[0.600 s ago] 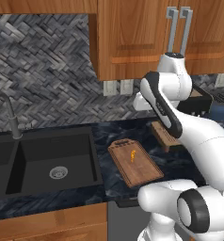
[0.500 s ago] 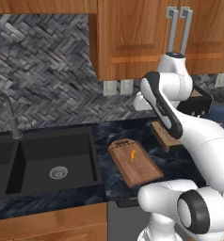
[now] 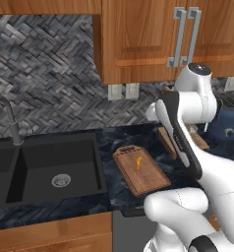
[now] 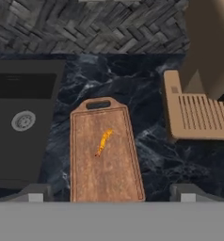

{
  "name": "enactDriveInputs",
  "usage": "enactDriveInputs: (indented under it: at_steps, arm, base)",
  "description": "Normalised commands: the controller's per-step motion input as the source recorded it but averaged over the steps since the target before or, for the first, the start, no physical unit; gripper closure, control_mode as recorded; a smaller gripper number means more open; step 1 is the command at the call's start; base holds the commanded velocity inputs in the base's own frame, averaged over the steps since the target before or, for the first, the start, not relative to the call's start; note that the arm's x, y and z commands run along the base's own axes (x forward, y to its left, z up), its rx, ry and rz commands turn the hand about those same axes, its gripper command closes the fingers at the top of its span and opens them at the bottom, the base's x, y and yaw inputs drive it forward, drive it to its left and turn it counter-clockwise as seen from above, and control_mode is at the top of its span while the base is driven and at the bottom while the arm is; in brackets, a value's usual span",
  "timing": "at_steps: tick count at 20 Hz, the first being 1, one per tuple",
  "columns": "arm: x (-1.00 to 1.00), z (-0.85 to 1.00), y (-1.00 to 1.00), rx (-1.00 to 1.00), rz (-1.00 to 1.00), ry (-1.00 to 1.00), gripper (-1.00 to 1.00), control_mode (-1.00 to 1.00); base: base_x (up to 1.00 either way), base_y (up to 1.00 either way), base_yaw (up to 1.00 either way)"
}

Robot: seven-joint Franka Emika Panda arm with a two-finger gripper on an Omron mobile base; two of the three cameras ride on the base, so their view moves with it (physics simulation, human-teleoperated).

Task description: Open the cabinet, retrieve the rolling pin, and place it next to the meat on the cutting board to prepare for tenderizing.

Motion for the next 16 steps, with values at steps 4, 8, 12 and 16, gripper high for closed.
enactDriveInputs:
  at_steps: [4, 8, 12, 16]
  arm:
    - [-0.59, 0.03, -0.02, 0.0, 0.0, -0.25, -1.0, -1.0]
    - [-0.46, 0.09, 0.0, 0.0, -0.02, -0.18, -1.0, -1.0]
    - [-0.17, 0.21, -0.05, 0.0, -0.11, -0.15, -1.0, -1.0]
    - [0.0, 0.49, -0.53, 0.05, -0.07, -0.12, -1.0, -1.0]
  base:
    - [0.0, 0.0, 0.0]
    - [0.0, 0.0, 0.0]
    - [0.0, 0.0, 0.0]
    - [0.0, 0.0, 0.0]
